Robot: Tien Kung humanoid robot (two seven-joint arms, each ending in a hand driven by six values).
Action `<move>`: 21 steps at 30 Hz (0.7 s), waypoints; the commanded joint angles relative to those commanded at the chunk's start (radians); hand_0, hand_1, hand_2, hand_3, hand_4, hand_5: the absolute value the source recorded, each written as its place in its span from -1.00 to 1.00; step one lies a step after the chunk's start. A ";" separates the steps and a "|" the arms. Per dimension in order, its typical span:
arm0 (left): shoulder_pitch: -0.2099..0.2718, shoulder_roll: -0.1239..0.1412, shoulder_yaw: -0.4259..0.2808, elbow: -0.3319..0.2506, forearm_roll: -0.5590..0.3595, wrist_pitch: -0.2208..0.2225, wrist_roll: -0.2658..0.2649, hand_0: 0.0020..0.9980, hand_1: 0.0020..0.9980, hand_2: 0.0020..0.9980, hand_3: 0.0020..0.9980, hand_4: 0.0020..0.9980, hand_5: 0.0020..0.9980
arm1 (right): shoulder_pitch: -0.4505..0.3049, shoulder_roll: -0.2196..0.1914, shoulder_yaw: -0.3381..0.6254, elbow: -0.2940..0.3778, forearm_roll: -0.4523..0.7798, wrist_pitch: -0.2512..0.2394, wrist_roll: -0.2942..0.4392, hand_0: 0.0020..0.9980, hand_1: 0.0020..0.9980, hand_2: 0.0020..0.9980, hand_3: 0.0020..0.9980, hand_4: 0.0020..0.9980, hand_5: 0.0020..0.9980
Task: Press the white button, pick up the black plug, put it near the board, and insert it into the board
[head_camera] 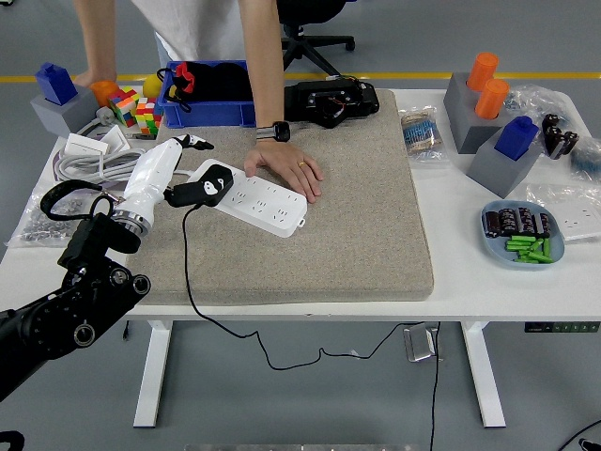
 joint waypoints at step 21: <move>0.185 0.004 -0.453 -0.094 -0.136 -0.007 -0.091 0.64 0.63 0.47 0.39 0.73 -0.20 | 0.006 -0.002 0.009 0.003 -0.007 -0.001 -0.001 0.52 0.28 0.24 0.21 0.31 -0.18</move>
